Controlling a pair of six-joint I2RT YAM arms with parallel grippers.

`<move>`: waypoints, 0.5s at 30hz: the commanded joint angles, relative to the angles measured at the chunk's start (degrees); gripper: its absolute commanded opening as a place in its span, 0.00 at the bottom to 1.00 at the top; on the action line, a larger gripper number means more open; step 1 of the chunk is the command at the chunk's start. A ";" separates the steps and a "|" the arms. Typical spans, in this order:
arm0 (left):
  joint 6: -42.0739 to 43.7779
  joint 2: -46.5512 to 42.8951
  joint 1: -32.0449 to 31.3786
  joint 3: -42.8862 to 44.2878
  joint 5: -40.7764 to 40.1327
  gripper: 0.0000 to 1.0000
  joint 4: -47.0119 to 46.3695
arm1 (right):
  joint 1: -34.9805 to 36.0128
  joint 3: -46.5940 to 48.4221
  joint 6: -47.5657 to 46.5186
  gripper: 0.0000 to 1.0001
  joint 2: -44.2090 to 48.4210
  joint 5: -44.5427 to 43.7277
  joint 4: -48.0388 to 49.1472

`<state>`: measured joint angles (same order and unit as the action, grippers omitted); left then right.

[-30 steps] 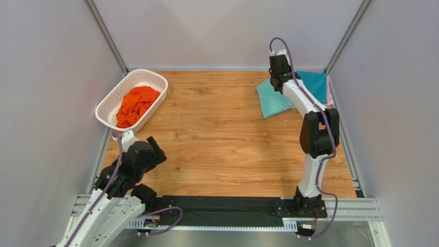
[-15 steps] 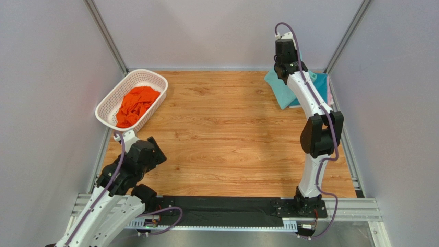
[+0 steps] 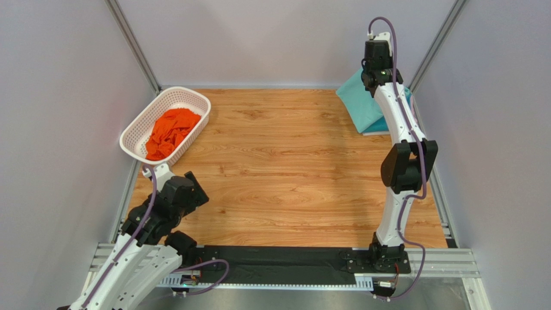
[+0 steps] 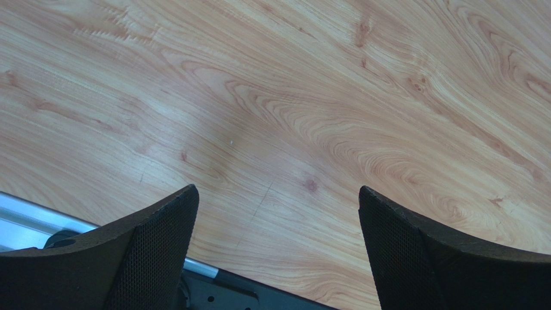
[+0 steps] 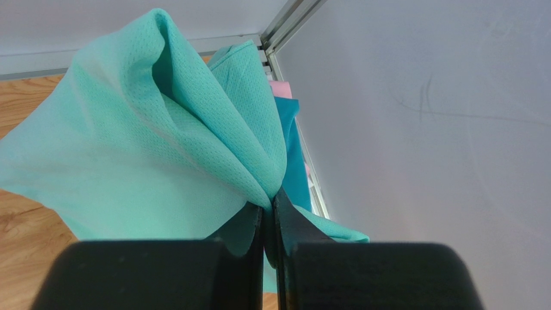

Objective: Fold and stack the t-shirts
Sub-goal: Neatly place the folded tshirt to the corner

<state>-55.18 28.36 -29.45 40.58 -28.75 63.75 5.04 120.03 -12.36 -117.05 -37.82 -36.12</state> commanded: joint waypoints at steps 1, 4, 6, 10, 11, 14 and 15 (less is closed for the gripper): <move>-0.89 0.56 0.10 0.99 -1.13 1.00 0.68 | -2.92 3.72 5.31 0.00 -2.91 3.01 -1.49; -1.25 0.82 0.10 0.82 -1.22 1.00 0.77 | -4.51 4.78 9.36 0.00 -4.85 6.78 -3.25; -1.42 1.17 0.10 0.91 -1.22 1.00 1.12 | -7.84 4.60 11.29 0.00 -5.90 8.46 -3.87; -1.51 1.61 0.10 1.00 -1.30 1.00 1.21 | -11.71 6.00 17.88 0.00 -8.27 13.73 -5.09; -1.60 1.87 0.10 1.08 -1.31 1.00 1.29 | -12.41 6.44 18.77 0.00 -8.80 15.22 -5.62; -1.86 2.31 0.10 1.08 -1.31 1.00 1.56 | -14.61 6.89 20.35 0.00 -9.94 16.54 -6.07; -1.86 2.66 0.10 1.00 -1.31 1.00 1.64 | -15.66 6.89 20.88 0.00 -10.21 17.51 -6.16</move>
<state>-56.31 30.20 -29.45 40.58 -29.08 64.90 -8.69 123.63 3.77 -126.74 -23.99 -42.04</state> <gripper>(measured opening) 0.994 0.025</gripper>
